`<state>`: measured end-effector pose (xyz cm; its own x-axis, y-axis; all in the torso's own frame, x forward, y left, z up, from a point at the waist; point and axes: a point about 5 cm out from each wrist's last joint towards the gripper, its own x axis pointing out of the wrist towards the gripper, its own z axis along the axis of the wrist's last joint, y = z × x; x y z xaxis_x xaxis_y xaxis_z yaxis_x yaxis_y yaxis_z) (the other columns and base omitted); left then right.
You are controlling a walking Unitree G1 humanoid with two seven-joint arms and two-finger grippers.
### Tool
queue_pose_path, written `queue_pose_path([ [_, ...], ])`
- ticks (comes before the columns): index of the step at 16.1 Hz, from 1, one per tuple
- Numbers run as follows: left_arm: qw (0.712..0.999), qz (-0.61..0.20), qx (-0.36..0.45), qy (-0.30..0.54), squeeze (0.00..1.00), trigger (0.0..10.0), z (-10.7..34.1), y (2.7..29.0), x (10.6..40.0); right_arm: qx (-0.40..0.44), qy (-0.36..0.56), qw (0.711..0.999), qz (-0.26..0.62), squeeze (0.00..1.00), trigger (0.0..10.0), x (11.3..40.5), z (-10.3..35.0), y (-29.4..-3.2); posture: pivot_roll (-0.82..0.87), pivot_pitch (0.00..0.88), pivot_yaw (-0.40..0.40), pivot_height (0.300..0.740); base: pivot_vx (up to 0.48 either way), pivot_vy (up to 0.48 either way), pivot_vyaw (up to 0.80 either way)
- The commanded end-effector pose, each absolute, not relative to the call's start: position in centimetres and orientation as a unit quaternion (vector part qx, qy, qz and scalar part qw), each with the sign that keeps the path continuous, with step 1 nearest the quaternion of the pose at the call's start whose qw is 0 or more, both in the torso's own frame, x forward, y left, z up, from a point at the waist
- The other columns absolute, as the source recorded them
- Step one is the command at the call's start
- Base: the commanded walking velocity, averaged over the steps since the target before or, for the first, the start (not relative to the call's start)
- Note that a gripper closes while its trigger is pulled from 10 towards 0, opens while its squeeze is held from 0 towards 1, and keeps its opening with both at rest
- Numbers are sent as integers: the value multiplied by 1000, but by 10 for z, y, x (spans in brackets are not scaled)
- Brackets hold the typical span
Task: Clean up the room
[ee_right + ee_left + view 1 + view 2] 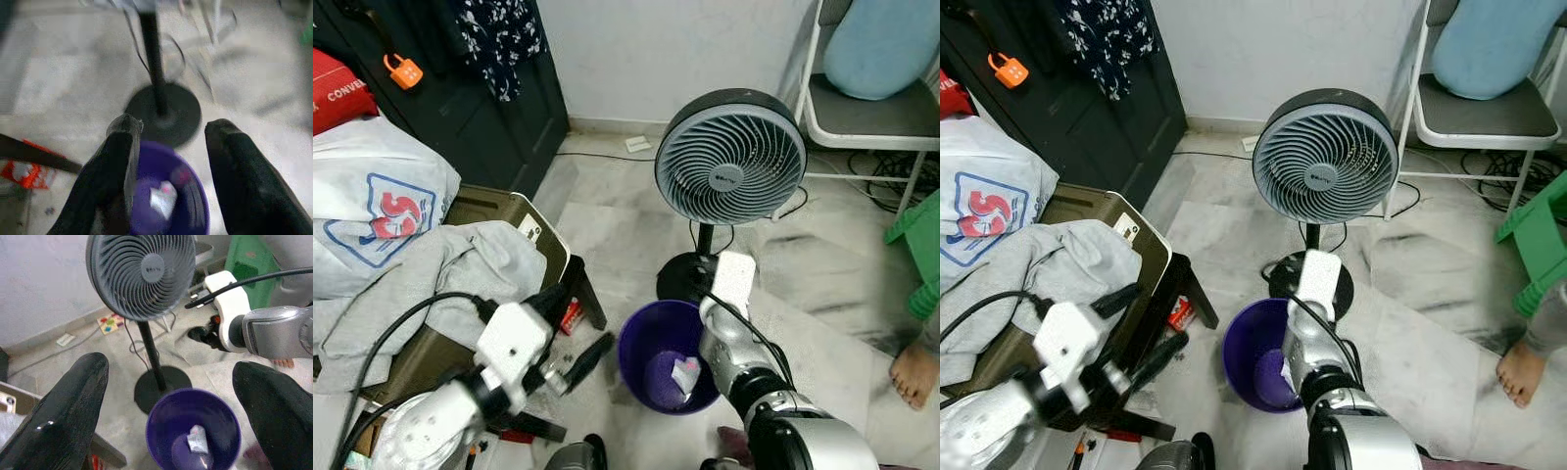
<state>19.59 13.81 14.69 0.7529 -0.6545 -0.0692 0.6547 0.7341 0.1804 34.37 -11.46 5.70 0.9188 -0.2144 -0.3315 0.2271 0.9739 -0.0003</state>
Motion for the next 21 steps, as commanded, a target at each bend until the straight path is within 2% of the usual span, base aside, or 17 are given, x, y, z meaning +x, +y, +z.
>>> queue_pose_path([
  [1, 933, -347, 97, 1, 0, 10000, 140, 135, 200, -21, 98, 993, -58, 1000, 10000, 349, 77, -98, 127, 94, 83, 740, 0, 0, 0],
  [4, 939, -334, 82, -21, 0, 10000, 137, 125, 217, -69, 13, 998, -1, 1000, 10000, 334, 92, -95, 80, 34, 64, 740, 0, 0, 0],
  [6, 946, -312, 84, -37, 0, 10000, 137, 124, 230, -94, -27, 995, 14, 1000, 10000, 319, 98, -107, 43, 0, 55, 740, 0, 0, 0],
  [10, 965, -240, 87, -54, 0, 10000, 132, 130, 246, -122, -49, 991, 39, 1000, 10000, 290, 100, -137, -5, 0, 28, 740, 0, 0, 0],
  [12, 973, -197, 95, -70, 0, 10000, 131, 135, 254, -142, -21, 989, 38, 1000, 10000, 272, 93, -162, 11, 0, -12, 740, 0, 0, 0],
  [13, 975, -189, 96, -72, 0, 10000, 130, 135, 254, -143, -17, 989, 39, 1000, 10000, 270, 92, -165, 11, 0, -12, 740, 0, 0, 0],
  [14, 972, -177, 127, -84, 0, 10000, 132, 137, 252, -159, -11, 984, 78, 902, 10000, 261, 91, -162, 5, 0, -8, 740, 0, 0, 0],
  [15, 976, -163, 118, -82, 0, 10000, 129, 137, 252, -171, -17, 979, 113, 314, 10000, 257, 94, -157, -1, 0, -9, 740, 0, 0, 0],
  [16, 978, -157, 112, -81, 0, 10000, 128, 137, 252, -179, -20, 976, 125, 314, 10000, 256, 95, -155, -3, 0, -8, 740, 0, 0, 0],
  [17, 979, -153, 106, -80, 0, 10000, 126, 138, 253, -186, -22, 972, 138, 0, 10000, 254, 96, -153, -16, 0, -2, 740, 0, 0, 0],
  [21, 975, -184, 101, -79, 0, 10000, 121, 131, 252, -182, -48, 973, 131, 0, 10000, 270, 111, -139, -23, 0, 13, 740, 0, 0, 0],
])
